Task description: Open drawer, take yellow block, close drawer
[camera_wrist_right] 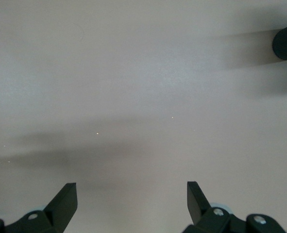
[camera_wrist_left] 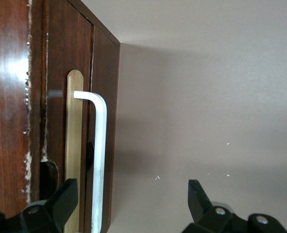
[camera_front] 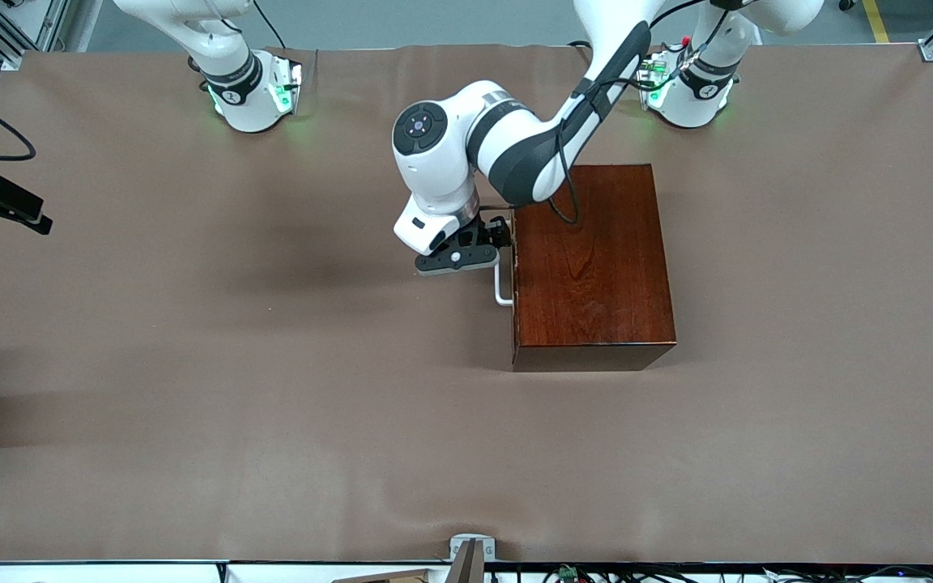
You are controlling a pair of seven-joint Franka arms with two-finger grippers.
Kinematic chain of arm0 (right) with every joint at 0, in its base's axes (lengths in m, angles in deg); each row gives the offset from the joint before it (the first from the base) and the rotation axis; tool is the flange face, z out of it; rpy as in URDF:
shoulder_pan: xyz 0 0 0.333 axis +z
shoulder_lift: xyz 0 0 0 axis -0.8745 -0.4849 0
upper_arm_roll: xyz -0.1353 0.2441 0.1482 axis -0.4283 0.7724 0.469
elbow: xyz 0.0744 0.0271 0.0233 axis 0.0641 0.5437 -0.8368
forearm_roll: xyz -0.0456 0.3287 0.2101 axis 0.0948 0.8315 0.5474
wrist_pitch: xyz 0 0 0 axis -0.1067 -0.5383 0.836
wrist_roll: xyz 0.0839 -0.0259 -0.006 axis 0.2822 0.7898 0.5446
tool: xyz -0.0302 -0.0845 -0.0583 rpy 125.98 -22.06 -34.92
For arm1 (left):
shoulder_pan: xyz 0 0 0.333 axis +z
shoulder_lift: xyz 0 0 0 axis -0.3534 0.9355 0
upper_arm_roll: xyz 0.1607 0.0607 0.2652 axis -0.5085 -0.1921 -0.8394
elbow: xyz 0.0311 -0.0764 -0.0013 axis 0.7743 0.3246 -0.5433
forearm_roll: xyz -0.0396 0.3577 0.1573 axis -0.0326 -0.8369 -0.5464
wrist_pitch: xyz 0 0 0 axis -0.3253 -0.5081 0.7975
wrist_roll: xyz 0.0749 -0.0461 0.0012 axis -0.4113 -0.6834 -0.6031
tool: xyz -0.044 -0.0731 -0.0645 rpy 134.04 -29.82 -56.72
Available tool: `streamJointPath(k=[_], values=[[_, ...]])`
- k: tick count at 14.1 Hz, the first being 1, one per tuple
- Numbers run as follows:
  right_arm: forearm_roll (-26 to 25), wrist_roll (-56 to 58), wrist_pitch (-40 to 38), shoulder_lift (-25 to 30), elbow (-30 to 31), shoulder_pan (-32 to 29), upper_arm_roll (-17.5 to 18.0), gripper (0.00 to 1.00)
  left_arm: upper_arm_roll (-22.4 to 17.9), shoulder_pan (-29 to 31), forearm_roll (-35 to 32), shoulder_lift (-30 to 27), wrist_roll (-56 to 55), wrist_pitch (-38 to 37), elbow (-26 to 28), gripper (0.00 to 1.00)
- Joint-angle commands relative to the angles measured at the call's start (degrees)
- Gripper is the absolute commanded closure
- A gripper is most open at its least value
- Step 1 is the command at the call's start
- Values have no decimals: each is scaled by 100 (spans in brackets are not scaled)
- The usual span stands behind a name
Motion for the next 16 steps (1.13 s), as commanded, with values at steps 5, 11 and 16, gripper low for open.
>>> streamJointPath(k=[5,11,16], values=[[-52,9,-28,-52,-112,-36,22,0,3,32,-94,64,147,402,319,0],[-61,9,-28,-52,-121,-36,22,0,3,-3,-103,213,129,500,434,0],[-52,9,-28,-52,-112,-36,22,0,3,-30,-103,275,42,666,408,0]])
